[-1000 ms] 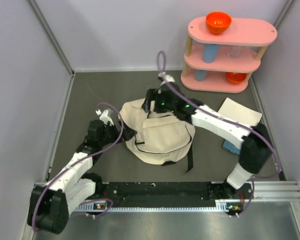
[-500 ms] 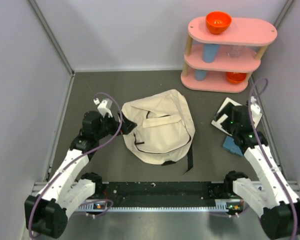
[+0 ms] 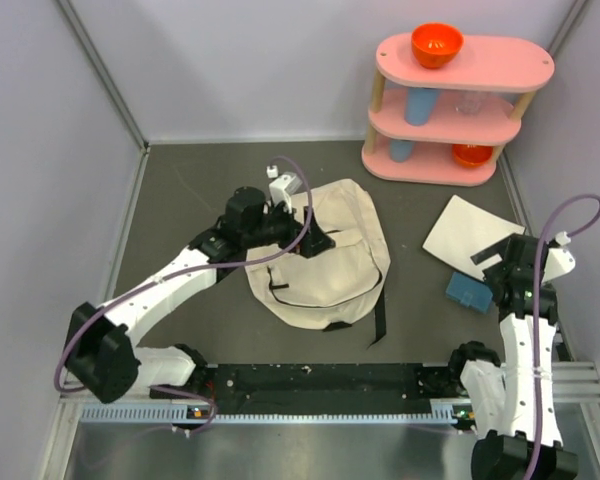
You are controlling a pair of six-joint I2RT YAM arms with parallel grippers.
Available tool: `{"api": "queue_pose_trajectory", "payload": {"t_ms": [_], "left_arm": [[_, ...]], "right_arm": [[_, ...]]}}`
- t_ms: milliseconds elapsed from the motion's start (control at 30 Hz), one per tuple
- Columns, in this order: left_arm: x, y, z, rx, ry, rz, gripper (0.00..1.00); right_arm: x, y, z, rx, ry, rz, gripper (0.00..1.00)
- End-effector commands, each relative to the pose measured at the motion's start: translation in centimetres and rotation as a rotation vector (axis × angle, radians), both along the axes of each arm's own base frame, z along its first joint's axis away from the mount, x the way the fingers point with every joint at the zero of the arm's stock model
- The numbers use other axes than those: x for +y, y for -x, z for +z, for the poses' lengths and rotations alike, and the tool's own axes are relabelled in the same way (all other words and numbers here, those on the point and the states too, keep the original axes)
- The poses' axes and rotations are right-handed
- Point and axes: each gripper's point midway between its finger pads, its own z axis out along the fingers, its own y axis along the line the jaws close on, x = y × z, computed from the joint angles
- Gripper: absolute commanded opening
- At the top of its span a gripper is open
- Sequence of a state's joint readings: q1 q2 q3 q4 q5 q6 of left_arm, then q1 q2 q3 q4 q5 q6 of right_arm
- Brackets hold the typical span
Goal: Pack the student bag
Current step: Pick up the personal item from the center of the board.
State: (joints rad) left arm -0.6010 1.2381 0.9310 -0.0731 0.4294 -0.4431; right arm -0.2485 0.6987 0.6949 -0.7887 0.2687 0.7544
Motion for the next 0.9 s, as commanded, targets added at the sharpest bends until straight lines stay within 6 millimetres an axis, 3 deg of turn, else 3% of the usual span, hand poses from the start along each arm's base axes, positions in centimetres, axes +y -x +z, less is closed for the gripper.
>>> {"api": "queue_pose_trajectory", "payload": {"t_ms": [0,167,433,667,867], "left_arm": [[-4.2,-0.2,2.8,-0.061,0.073,-0.107,0.99],[-7.6,1.4,2.4,-0.03,0.083,-0.213,0.99],[-9.2,1.7,1.3,0.021,0.11,-0.272,0.99],[-10.3,1.2,1.7,0.016,0.095,-0.287,0.99],[-11.9,0.4,0.9,0.031,0.066,-0.278,0.99]], "right_arm": [[-2.0,1.8,-0.3,0.063,0.072,-0.069,0.99],[-1.3,1.5,-2.5,0.142,-0.002,-0.062,0.99],[-0.8,2.5,-7.5,0.202,-0.065,-0.114,0.99],[-1.9,2.3,-8.5,0.215,-0.023,-0.142,0.99],[-2.3,0.2,-8.6,0.173,0.026,-0.054,0.99]]}}
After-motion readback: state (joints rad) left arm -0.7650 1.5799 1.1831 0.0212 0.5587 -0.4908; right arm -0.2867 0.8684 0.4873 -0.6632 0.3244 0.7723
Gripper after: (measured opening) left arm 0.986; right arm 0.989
